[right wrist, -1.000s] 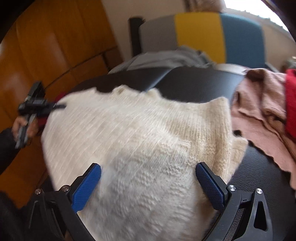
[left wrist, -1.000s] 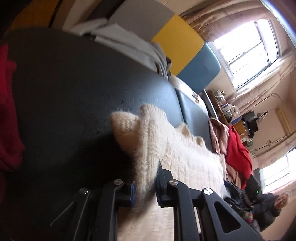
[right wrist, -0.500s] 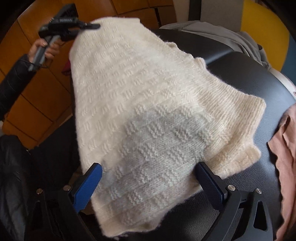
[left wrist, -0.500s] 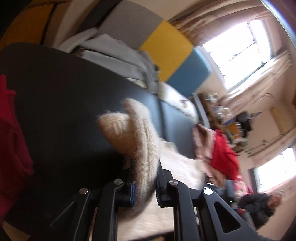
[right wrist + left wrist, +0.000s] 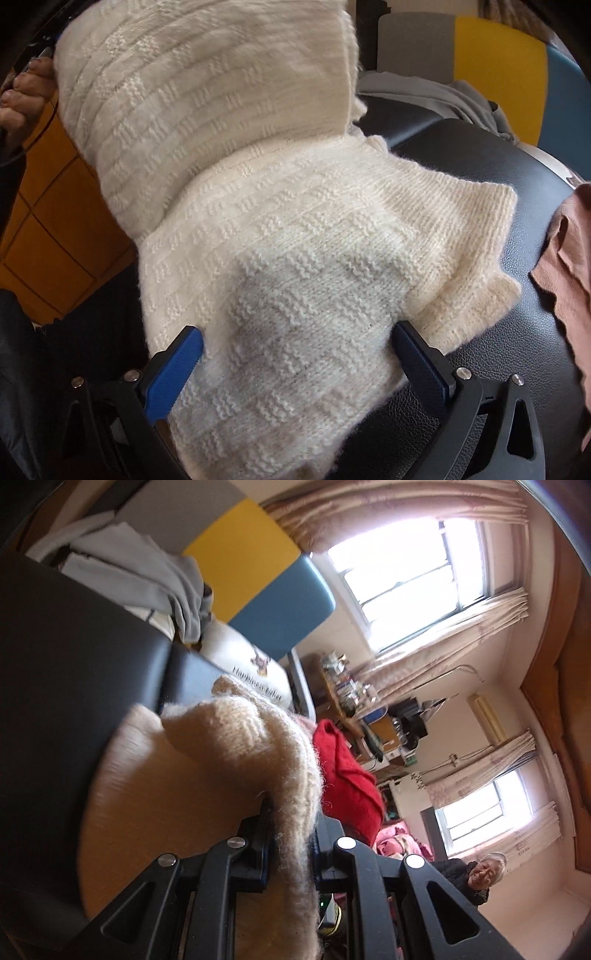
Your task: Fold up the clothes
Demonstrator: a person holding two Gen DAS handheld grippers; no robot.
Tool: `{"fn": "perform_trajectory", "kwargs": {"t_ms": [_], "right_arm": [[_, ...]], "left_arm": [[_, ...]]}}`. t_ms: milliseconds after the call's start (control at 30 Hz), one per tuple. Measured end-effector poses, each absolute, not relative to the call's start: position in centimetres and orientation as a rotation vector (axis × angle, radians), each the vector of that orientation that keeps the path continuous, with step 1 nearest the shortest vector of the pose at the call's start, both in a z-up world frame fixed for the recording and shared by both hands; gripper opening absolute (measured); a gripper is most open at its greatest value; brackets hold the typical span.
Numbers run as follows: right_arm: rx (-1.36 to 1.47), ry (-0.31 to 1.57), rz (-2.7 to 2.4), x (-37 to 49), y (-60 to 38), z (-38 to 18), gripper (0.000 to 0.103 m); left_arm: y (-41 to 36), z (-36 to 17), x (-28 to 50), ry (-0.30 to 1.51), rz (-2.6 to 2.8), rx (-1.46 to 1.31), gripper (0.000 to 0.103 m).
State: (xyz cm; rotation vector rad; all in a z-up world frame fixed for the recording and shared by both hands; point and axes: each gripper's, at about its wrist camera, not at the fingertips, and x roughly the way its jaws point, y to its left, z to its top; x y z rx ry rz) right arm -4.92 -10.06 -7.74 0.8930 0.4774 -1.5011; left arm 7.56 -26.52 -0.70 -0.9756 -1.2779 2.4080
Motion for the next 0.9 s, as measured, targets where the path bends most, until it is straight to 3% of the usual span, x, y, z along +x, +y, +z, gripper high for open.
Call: {"fn": "perform_trajectory", "kwargs": {"t_ms": [533, 767, 900], "right_arm": [[0.831, 0.314, -1.541, -4.9, -8.7, -8.2, 0.103], [0.791, 0.278, -1.577, -4.4, -8.2, -8.0, 0.103], [0.780, 0.265, -1.611, -4.0, -7.7, -7.5, 0.103]], "left_arm": [[-16.8, -11.1, -1.0, -1.239, 2.260, -1.462, 0.016], [-16.3, -9.2, -0.6, -1.322, 2.191, -1.534, 0.024], [-16.8, -4.8, 0.7, -1.369, 2.050, -1.390, 0.025]]}}
